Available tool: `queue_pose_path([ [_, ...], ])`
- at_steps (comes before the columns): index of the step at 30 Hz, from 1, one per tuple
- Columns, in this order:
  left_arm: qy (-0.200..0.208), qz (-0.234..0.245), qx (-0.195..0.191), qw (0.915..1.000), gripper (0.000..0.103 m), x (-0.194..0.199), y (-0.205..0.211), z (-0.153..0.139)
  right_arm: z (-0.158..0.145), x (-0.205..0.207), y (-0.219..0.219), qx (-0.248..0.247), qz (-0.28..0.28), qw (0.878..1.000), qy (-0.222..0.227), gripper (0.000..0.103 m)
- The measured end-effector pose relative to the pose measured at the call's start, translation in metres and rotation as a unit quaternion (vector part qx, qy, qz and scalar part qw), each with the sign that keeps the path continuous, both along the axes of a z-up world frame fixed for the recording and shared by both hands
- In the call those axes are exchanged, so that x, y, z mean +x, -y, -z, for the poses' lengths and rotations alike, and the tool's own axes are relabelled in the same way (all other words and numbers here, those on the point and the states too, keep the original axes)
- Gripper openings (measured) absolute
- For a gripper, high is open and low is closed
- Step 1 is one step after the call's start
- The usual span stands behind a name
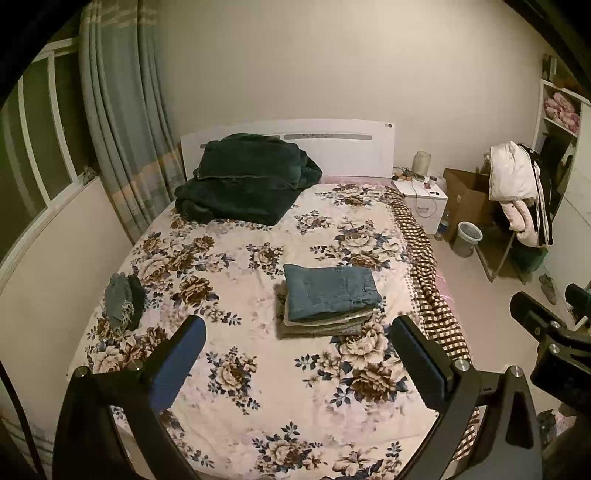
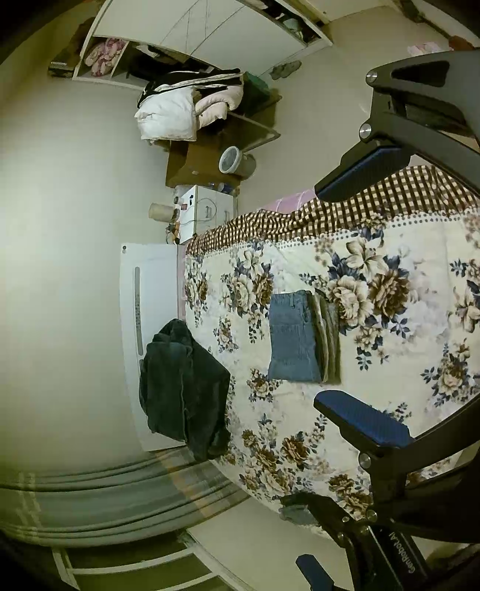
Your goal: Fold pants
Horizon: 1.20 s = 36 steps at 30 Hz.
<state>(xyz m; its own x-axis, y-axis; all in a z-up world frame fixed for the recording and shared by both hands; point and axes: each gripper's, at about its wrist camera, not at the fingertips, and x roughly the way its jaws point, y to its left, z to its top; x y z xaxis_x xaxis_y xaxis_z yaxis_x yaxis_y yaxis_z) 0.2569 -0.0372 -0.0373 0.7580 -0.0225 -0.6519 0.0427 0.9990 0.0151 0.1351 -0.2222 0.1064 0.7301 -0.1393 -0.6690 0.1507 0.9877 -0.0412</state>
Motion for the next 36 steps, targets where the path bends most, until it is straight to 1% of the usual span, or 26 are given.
queue_pose_path([
  [12,-0.004,0.004,-0.007,1.0000,0.102,-0.005,0.002,0.002,0.006,-0.007,0.004,0.003,0.000,1.000,-0.010,0.103],
  [20,-0.004,0.006,-0.003,1.0000,0.102,-0.007,0.002,0.003,0.011,-0.011,0.007,0.007,-0.002,1.000,-0.017,0.103],
  [36,0.000,0.006,-0.001,1.0000,0.102,-0.013,0.002,0.002,0.011,-0.013,0.012,0.009,-0.003,1.000,-0.014,0.103],
])
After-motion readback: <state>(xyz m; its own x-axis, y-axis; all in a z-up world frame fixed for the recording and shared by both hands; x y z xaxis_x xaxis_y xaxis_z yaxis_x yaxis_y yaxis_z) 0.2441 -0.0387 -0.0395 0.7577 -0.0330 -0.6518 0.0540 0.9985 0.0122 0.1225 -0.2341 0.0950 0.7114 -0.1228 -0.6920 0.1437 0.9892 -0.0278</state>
